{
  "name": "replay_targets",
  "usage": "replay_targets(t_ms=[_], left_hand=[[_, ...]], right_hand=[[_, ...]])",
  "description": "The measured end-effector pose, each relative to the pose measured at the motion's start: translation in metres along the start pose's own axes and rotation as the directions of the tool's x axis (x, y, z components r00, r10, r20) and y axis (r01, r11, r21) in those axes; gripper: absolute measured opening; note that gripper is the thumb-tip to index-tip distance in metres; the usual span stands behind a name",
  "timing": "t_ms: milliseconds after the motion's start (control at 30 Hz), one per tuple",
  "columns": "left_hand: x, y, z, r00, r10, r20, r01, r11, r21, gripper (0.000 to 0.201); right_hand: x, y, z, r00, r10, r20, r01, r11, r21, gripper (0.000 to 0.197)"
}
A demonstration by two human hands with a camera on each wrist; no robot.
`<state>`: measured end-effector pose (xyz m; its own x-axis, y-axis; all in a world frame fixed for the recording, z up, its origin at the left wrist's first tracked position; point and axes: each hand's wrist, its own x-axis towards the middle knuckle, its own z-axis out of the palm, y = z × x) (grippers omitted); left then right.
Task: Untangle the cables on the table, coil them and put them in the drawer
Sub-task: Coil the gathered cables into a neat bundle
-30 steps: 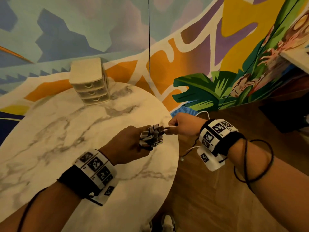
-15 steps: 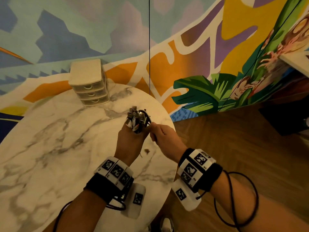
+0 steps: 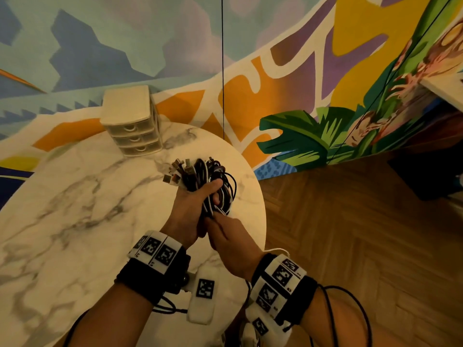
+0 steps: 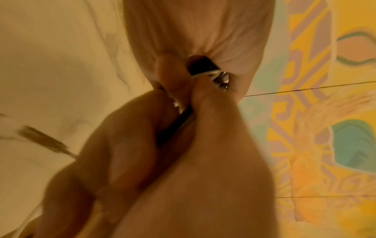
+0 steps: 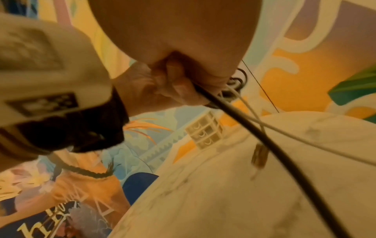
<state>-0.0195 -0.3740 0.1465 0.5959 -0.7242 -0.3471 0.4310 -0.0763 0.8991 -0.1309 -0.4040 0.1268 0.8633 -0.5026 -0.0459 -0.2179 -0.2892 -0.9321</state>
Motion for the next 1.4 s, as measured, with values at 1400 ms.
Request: replay_targets(t_ms=[1400], left_hand=[[-0.012, -0.016, -0.064, 0.766, 0.425, 0.483, -0.598, 0.194, 0.778, 0.045]], right_hand=[[0.043, -0.002, -0.066, 0.947, 0.319, 0.025, -0.306, 0.926, -0.221, 0.048]])
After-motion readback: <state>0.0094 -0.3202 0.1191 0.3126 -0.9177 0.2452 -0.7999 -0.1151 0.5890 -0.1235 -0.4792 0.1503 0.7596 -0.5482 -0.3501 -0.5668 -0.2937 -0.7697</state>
